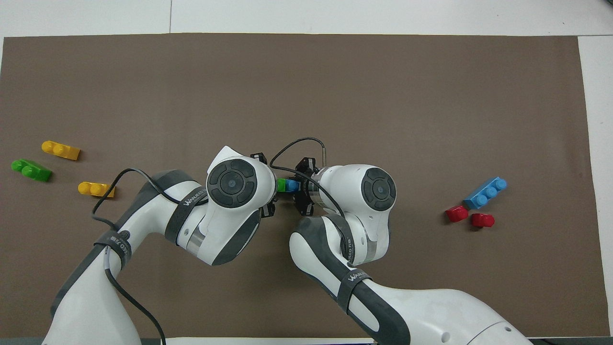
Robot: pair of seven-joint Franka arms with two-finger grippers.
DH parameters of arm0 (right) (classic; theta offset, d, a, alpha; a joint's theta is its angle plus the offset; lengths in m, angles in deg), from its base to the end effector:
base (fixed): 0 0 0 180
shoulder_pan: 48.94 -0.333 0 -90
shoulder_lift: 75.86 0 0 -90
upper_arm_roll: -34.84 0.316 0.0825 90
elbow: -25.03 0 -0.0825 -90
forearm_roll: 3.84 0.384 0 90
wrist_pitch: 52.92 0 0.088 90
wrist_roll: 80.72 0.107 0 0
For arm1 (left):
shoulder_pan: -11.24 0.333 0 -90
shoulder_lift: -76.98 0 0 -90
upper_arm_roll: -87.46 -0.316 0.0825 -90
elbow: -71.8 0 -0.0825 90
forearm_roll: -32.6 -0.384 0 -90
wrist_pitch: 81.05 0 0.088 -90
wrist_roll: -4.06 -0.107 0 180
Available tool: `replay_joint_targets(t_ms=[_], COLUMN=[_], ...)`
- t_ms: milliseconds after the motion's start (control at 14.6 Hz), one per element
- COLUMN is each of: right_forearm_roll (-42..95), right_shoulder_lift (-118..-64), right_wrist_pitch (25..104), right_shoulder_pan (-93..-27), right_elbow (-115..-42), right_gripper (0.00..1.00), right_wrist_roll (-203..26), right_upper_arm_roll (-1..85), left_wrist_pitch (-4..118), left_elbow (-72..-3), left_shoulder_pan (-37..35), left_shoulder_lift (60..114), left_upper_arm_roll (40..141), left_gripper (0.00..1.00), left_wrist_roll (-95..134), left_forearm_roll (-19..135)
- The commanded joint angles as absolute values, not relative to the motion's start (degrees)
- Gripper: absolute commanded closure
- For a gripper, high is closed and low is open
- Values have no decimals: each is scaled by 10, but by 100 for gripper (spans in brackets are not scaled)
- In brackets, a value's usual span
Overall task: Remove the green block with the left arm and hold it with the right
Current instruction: 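Grasp the green brick with the left gripper while the right gripper grasps the blue brick, then pull the green brick away from the blue brick with both grippers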
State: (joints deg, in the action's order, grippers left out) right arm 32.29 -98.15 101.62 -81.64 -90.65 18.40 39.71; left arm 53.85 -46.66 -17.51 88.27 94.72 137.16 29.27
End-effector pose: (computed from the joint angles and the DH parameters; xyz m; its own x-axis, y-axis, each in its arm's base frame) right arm 0.5085 0.3633 0.2825 -0.0258 -0.8976 -0.4400 -0.9940 0.0698 -0.0841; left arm 0.4771 -0.3436 0.3468 -0.0860 0.9951 -0.0478 0.9927 0.0897 0.0804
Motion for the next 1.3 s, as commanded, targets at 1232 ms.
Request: replay_joint_targets(t_ms=[1232], right_forearm_roll=[315], right_shoulder_lift=[-927], right_wrist_pitch=[817], right_shoulder_pan=[-680], right_elbow=[-846], right_gripper=[100], right_wrist_roll=[54], right_upper_arm_roll=[390], left_wrist_pitch=[393], left_elbow=[-445], left_shoulder_pan=[-56], left_shoulder_lift=[723], left_upper_arm_roll=[934], left_gripper=[100], left_wrist_roll=[1099], left_forearm_roll=[340])
